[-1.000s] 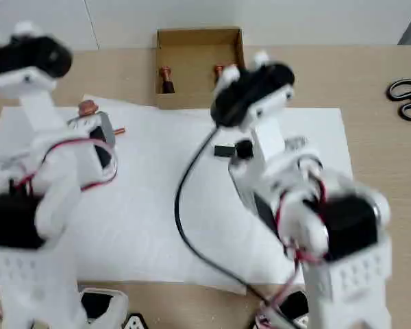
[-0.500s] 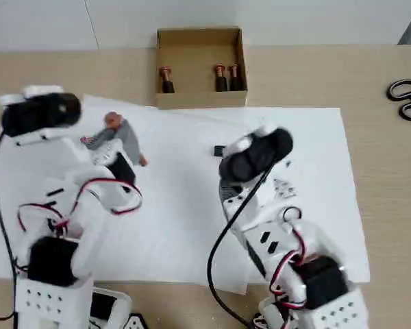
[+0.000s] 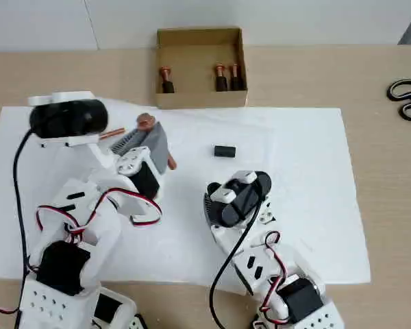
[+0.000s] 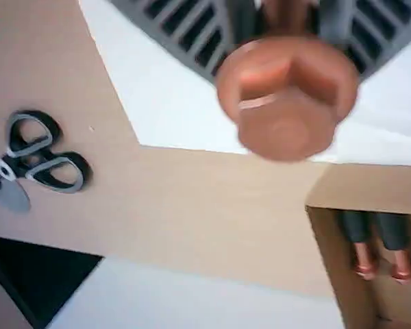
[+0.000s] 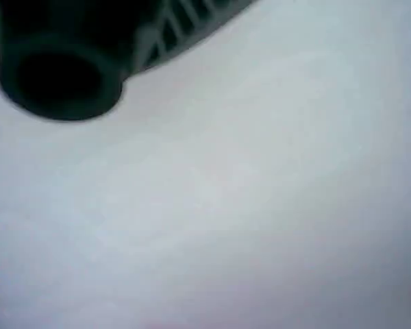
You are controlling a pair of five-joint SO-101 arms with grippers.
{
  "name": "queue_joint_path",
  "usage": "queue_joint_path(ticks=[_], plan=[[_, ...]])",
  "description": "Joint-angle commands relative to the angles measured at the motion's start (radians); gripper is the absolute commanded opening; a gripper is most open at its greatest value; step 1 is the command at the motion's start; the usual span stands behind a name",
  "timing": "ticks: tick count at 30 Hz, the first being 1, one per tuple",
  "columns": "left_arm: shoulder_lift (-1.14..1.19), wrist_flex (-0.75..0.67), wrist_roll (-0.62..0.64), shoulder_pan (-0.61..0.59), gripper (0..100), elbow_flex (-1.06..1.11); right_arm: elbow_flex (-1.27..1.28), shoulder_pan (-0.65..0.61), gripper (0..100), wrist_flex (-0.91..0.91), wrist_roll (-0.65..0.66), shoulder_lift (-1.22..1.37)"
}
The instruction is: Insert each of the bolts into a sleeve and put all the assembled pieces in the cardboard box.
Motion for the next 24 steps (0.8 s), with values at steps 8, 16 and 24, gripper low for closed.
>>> queue_joint_path(ticks=[8,16,24], plan=[[0.0,-0.035,0.005,0.106,1,0.073,-0.006,-0.054,0.4,-0.027,0.002,-0.015],[0.002,-0.118,0.003,0.153,1,0.133,-0.011,-0.061,0.4,-0.027,0.0,-0.016],[-0.006,-0.169,0.003,0.155,1,0.206,-0.012,-0.081,0.4,-0.027,0.0,-0.015]])
